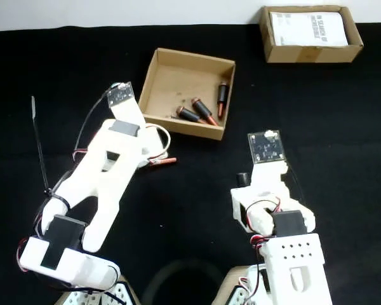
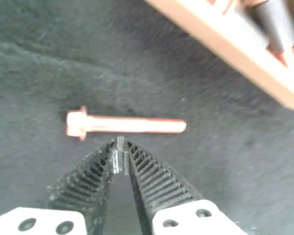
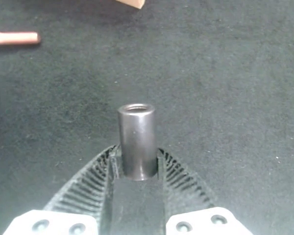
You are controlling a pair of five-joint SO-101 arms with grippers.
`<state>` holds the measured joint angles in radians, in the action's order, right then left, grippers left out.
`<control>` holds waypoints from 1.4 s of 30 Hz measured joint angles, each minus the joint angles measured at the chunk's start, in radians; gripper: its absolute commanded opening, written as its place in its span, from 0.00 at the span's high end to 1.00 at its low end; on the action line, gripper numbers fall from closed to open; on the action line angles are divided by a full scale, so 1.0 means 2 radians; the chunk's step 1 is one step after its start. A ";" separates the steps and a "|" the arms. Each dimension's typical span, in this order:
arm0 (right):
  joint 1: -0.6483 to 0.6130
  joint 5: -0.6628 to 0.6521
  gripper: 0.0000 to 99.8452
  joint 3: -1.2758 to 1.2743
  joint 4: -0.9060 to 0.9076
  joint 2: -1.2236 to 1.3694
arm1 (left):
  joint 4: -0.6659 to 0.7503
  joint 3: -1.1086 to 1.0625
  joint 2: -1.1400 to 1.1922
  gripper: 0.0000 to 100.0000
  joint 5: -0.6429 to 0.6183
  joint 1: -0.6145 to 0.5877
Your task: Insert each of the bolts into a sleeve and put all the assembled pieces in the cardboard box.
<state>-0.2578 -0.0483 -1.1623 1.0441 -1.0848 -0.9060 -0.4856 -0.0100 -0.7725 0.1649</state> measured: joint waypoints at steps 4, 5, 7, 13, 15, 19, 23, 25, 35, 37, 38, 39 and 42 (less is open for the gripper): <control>-0.002 0.000 0.99 -0.002 -0.006 0.000 | 0.008 0.000 0.000 0.99 -0.021 0.010; -0.002 0.000 0.99 -0.005 -0.008 0.000 | 0.007 0.000 0.000 0.99 -0.022 0.018; -0.002 -0.003 0.99 -0.018 -0.018 0.000 | -0.015 0.000 -0.001 0.99 -0.025 0.038; -0.002 -0.015 0.99 -0.046 -0.030 0.000 | -0.022 0.000 -0.001 0.91 -0.088 0.056; -0.002 -0.024 0.99 -0.052 -0.031 0.000 | -0.007 0.000 -0.001 0.86 -0.129 0.054; -0.002 -0.028 0.99 -0.055 -0.031 0.000 | 0.038 0.000 -0.001 0.82 -0.215 0.045; -0.002 -0.041 0.99 -0.055 -0.031 0.000 | 0.081 0.000 -0.001 0.82 -0.260 0.017; -0.002 -0.045 0.99 -0.055 -0.031 0.000 | 0.084 0.000 -0.001 0.82 -0.265 0.016; -0.002 -0.045 0.99 -0.055 -0.047 0.000 | 0.025 -0.005 0.000 0.82 -0.240 -0.028; -0.002 -0.045 0.99 -0.055 -0.047 0.000 | -0.005 0.005 0.000 0.82 -0.229 -0.033; -0.002 -0.045 0.99 -0.055 -0.047 0.000 | -0.021 0.008 0.000 0.82 -0.224 -0.034; -0.002 -0.045 0.99 -0.055 -0.047 0.000 | -0.036 0.009 0.000 0.82 -0.219 -0.034; -0.002 -0.045 0.99 -0.055 -0.047 0.000 | -0.054 0.010 0.000 0.82 -0.214 -0.032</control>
<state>-0.2624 -0.1389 -1.2727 0.9505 -1.0848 -1.0134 -0.4657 -0.0100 -1.2006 0.1005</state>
